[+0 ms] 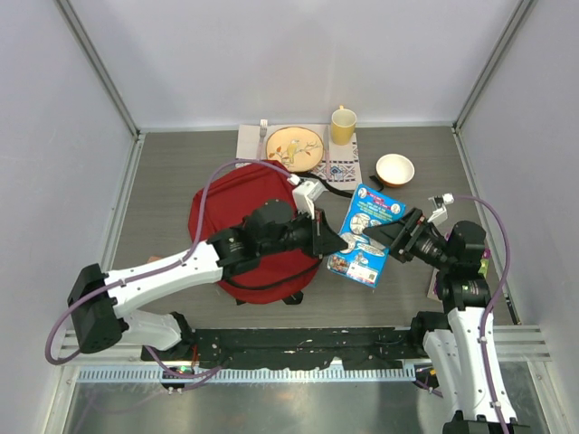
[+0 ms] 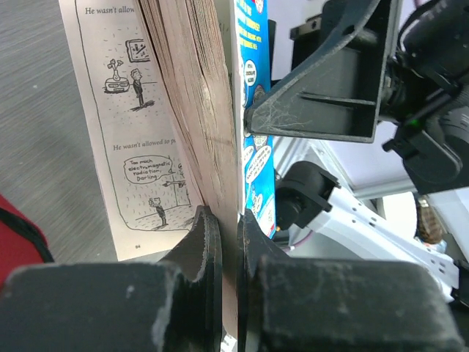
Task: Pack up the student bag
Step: Pick up the book from the center of the board.
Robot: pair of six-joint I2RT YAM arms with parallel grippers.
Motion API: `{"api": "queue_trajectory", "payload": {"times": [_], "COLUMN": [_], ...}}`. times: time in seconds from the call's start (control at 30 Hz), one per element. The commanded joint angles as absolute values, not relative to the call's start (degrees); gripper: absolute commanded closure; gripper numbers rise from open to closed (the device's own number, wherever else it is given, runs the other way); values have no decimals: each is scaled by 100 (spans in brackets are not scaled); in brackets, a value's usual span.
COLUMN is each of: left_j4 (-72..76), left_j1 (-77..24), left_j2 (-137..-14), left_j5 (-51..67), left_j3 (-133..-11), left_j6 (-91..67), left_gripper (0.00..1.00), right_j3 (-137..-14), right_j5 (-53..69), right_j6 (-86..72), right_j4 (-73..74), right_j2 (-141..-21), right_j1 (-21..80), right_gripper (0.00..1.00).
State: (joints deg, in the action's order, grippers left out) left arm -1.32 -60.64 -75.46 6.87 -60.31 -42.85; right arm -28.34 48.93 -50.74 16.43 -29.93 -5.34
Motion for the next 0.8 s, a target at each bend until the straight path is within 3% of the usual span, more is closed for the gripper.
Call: {"api": "queue_trajectory", "payload": {"times": [0.0,0.07,0.1,0.17,0.2,0.27,0.3,0.33,0.43,0.53,0.67,0.77], "left_j4": [1256,1283,1222,1169,1091,959,775,660,230,18,-429,-649], "left_j1": [-6056,-6056,-6056,-6047,-6047,-6038,-6029,-6029,-6029,-6021,-6021,-6012], "left_j2": [-7155,-7111,-7067,-7005,-6979,-6882,-6847,-6760,-6531,-6083,-5495,-5274], "left_j5": [1257,1161,1125,906,810,529,440,370,1,-579,-1141,-1449], "left_j3": [-5924,-5836,-5819,-5757,-5731,-5704,-5678,-5669,-5537,-5370,-5317,-5344], "left_j6": [-4368,-4403,-4386,-4342,-4333,-4307,-4298,-4298,-4263,-4210,-4061,-3973], "left_gripper": [100,100,100,100,100,81,64,39,14,1,1,0], "right_j3": [-3006,-2962,-2962,-2979,-3023,-3050,-3059,-3067,-3120,-3120,-3208,-3418], "right_j5": [5458,5511,5476,5467,5475,5546,5572,5590,5660,5669,5591,5206], "right_j6": [-5519,-5703,-5826,-5871,-5888,-5959,-6011,-6116,-6441,-6810,-7129,-6839], "right_j4": [625,291,238,106,97,35,-182,-367,-815,-1447,-2057,-1899], "right_j2": [-3015,-3023,-3015,-2997,-3023,-3172,-3190,-3208,-3261,-3357,-3708,-4103], "right_j1": [-457,-440,-439,-431,-413,-404,-387,-387,-378,-317,0,883], "right_gripper": [14,30,46,63,85,99,99,99,99,99,99,99]}}
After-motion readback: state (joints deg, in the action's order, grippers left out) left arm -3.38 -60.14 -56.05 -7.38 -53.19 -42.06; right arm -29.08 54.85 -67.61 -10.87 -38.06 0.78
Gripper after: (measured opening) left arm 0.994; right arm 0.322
